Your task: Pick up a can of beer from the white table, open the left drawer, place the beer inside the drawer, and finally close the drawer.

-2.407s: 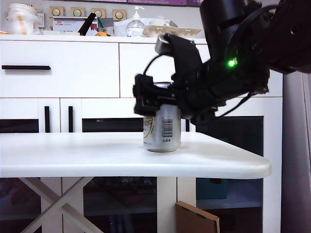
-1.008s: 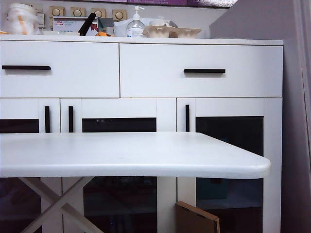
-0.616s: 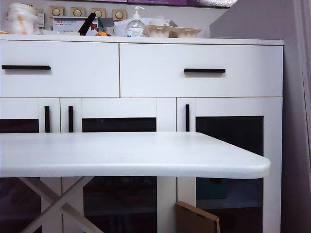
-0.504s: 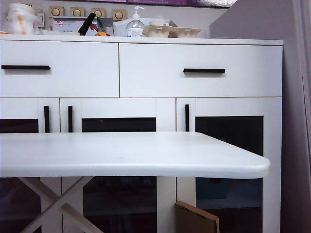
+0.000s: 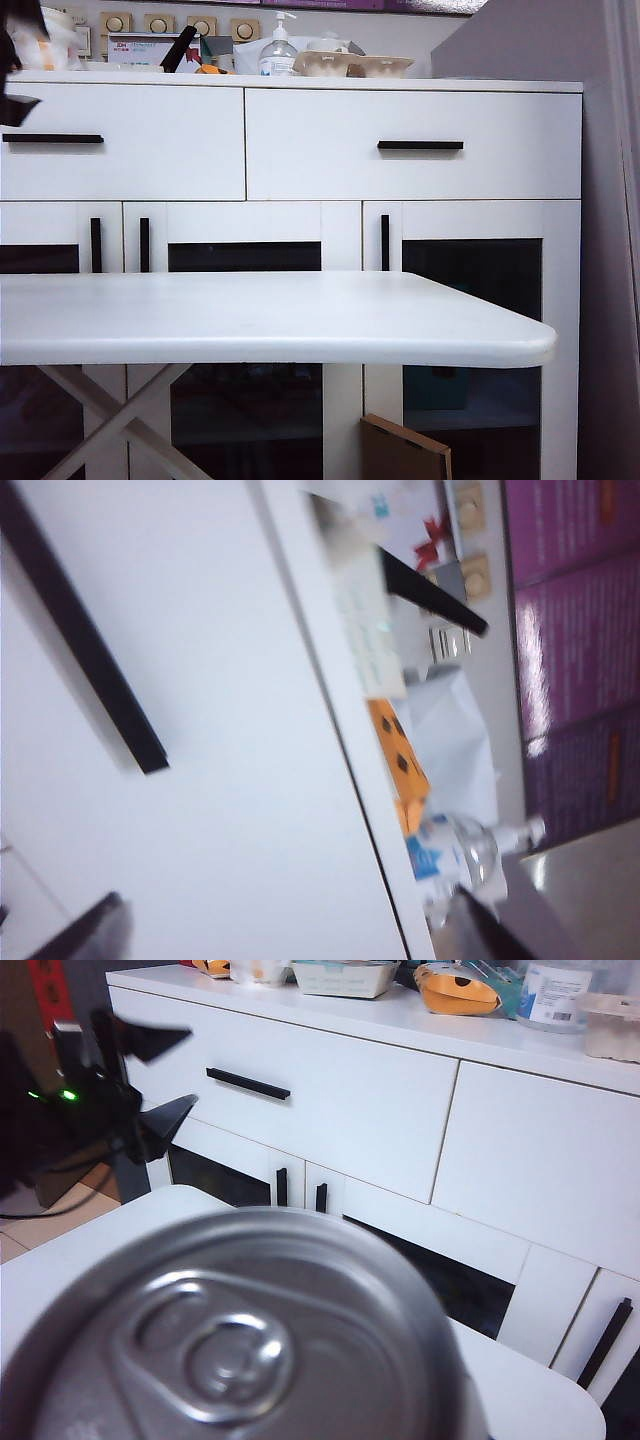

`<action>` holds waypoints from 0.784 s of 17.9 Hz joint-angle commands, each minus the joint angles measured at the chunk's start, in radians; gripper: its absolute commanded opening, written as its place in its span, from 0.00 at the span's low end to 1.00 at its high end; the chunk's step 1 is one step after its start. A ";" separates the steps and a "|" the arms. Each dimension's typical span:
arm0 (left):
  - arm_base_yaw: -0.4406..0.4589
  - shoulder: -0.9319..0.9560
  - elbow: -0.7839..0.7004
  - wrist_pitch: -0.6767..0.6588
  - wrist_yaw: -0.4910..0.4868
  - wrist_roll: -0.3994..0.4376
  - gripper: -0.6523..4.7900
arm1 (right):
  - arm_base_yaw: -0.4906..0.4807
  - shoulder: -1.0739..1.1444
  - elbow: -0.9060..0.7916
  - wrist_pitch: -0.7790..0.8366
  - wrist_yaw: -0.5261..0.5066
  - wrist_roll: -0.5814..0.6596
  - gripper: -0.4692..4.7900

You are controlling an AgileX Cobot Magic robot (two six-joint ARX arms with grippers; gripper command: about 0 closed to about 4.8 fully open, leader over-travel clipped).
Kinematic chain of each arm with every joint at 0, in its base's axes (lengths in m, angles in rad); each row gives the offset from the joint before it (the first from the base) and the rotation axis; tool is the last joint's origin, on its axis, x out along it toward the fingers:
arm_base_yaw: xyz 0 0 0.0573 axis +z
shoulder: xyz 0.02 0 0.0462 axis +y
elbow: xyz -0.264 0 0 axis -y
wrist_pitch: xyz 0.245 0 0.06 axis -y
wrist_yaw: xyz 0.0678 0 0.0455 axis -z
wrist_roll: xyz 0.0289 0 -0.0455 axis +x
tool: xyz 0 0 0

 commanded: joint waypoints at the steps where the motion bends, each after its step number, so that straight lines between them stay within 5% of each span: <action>1: 0.006 0.102 0.107 0.022 -0.002 -0.051 0.94 | 0.002 -0.009 0.011 0.063 -0.001 -0.001 0.46; 8: 0.006 0.363 0.484 -0.111 0.014 -0.057 0.94 | 0.001 -0.009 0.011 0.066 0.000 -0.019 0.46; 14: 0.006 0.425 0.566 -0.185 -0.030 -0.050 0.94 | 0.000 -0.009 0.011 0.101 0.003 -0.019 0.46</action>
